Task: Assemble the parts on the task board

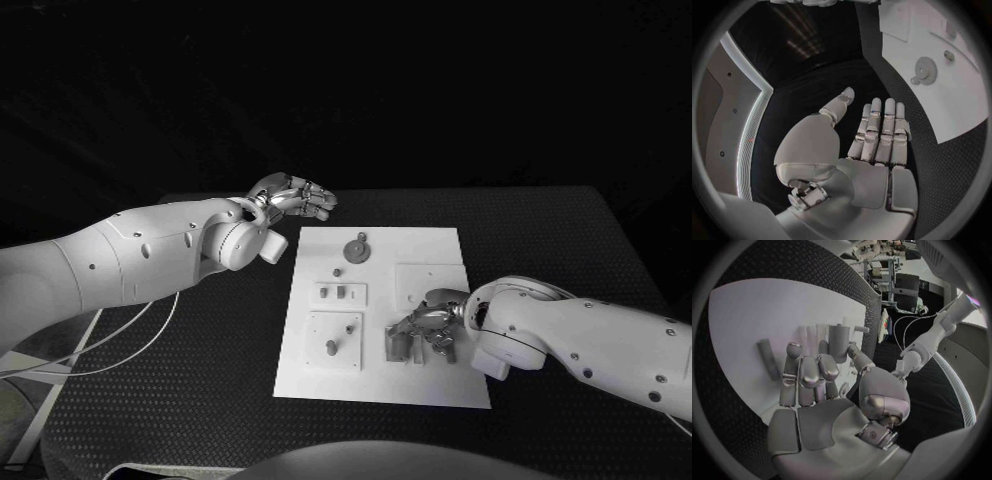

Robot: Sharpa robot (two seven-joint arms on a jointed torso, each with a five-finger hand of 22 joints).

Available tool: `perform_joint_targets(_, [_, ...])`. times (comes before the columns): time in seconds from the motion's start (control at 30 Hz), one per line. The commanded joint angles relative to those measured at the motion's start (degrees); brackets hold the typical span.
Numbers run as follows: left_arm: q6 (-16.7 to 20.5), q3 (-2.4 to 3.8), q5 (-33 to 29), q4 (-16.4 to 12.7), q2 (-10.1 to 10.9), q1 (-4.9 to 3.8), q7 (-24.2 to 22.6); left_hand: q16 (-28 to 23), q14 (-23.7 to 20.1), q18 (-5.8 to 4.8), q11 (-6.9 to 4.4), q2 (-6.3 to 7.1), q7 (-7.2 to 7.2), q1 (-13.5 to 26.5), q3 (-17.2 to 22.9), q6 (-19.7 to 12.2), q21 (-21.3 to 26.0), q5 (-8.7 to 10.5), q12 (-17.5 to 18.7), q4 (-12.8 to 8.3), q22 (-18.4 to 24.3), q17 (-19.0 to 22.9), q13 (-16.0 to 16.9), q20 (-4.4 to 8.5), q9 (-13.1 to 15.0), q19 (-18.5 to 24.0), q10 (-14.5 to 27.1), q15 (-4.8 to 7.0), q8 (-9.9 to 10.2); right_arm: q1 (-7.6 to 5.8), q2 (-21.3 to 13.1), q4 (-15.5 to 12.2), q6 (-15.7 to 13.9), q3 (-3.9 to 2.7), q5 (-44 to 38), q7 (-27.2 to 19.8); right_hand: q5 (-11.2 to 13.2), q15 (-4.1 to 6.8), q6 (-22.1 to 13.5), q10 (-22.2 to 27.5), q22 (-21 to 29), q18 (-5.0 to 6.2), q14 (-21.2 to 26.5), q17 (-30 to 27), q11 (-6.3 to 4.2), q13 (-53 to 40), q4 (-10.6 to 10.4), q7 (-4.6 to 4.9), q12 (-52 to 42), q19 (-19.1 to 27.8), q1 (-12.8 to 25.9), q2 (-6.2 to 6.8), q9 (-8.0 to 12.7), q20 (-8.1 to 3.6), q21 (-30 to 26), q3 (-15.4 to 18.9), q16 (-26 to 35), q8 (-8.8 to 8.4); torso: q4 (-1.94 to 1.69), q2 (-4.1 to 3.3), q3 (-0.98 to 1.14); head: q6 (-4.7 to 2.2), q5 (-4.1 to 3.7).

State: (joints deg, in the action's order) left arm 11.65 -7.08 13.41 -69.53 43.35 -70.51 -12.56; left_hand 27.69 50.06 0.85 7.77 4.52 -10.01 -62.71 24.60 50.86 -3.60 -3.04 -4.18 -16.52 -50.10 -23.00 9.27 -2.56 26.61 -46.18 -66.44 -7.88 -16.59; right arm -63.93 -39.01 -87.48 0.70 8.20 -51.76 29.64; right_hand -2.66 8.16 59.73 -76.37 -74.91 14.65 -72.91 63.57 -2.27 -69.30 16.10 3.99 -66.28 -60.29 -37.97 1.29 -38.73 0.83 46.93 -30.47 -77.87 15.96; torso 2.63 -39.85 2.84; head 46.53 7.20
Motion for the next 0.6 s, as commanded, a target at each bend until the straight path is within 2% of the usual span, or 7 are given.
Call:
perform_joint_targets(0.03, [-0.6,0.04,-0.2,-0.2,-0.1,-0.05,-0.3,-0.3,-0.2,-0.43,-0.04,-0.06,0.06,0.5,-0.2,-0.3,-0.2,0.06,0.2,0.0,0.1,-0.1,-0.1,0.13,-0.1,0.4,0.3,-0.3,-0.3,0.08,0.2,0.1,0.0,0.03,-0.7,-0.3,-0.1,-0.01,0.1,0.4,-0.9,0.35,0.5,-0.1,-0.03,0.1,-0.3,0.11,0.4,-0.1,0.3,0.54,0.1,-0.05,0.1,-0.1,-0.2,-0.3,0.02,-0.02,0.01,0.02,0.03])
perform_joint_targets(0.6, [-0.6,0.04,-0.2,-0.2,0.0,-0.06,-0.3,-0.4,-0.2,-0.43,-0.03,-0.06,0.05,0.5,-0.2,-0.4,-0.2,0.06,0.2,0.0,0.1,-0.2,-0.1,0.12,-0.1,0.5,0.3,-0.32,-0.3,0.19,0.6,0.7,2.0,0.25,-1.2,-0.2,-0.1,-0.15,-0.2,1.4,-0.9,0.35,1.6,-1.7,0.14,1.1,-0.5,0.29,2.0,0.1,0.9,3.2,0.0,0.0,-0.2,-1.1,-0.2,-0.84,0.03,-0.01,0.01,0.27,0.26])
